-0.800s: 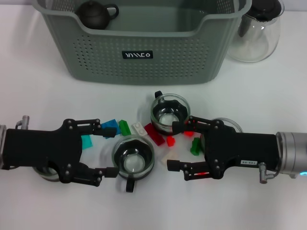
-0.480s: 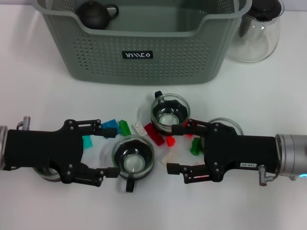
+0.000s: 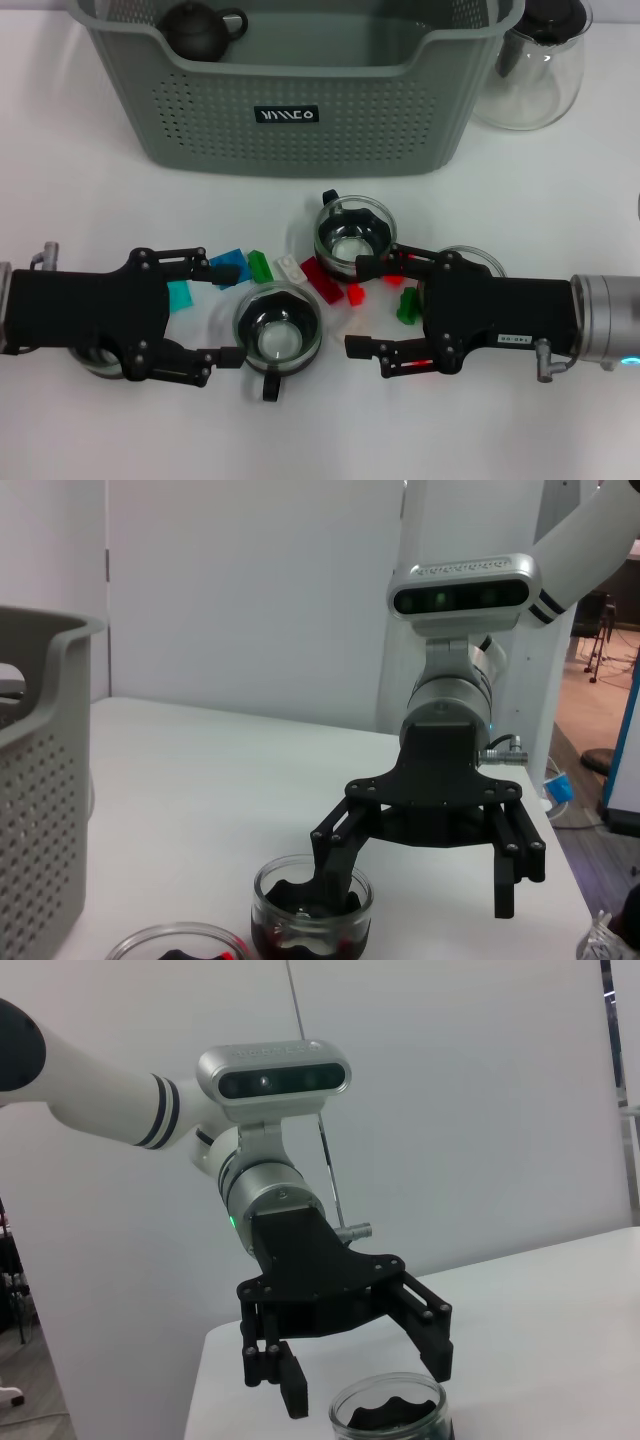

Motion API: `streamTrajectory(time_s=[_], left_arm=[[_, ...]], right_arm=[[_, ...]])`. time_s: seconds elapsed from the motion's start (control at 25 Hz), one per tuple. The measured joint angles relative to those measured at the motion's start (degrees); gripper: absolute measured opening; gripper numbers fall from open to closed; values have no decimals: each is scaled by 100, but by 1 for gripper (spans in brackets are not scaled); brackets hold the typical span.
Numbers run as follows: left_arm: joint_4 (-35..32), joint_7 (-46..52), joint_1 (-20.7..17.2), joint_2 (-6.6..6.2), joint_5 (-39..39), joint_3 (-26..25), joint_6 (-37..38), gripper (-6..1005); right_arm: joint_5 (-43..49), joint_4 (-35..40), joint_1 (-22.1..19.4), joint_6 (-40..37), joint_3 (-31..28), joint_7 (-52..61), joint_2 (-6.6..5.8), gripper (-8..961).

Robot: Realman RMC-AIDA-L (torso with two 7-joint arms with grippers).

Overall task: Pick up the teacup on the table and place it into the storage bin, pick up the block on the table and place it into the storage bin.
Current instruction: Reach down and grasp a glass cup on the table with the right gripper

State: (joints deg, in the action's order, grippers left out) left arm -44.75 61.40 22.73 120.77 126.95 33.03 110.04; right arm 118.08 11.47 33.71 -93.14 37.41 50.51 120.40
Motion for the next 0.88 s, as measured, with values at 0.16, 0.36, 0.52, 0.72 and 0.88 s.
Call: streamTrajectory(time_s=[0.16, 0.36, 0.52, 0.72, 0.88], left_arm=[[-9, 8, -12, -14, 0, -164, 49, 844], [-89, 38, -109, -90, 5, -758, 327, 844], [-221, 45, -237, -126, 1, -1236, 627, 844], [-208, 66, -312, -105, 0, -1390, 608, 844], [-182, 68, -314, -94, -1, -1404, 560, 844]], right_arm=[[-20, 55, -28, -7, -59, 15, -19, 939], [101, 850, -90, -387, 5, 970, -35, 938], [378, 2082, -73, -797, 372, 2468, -24, 938], [799, 3898, 28, -1279, 1263, 4496, -51, 896], [1335, 5079, 300, -1717, 1754, 5662, -55, 872]])
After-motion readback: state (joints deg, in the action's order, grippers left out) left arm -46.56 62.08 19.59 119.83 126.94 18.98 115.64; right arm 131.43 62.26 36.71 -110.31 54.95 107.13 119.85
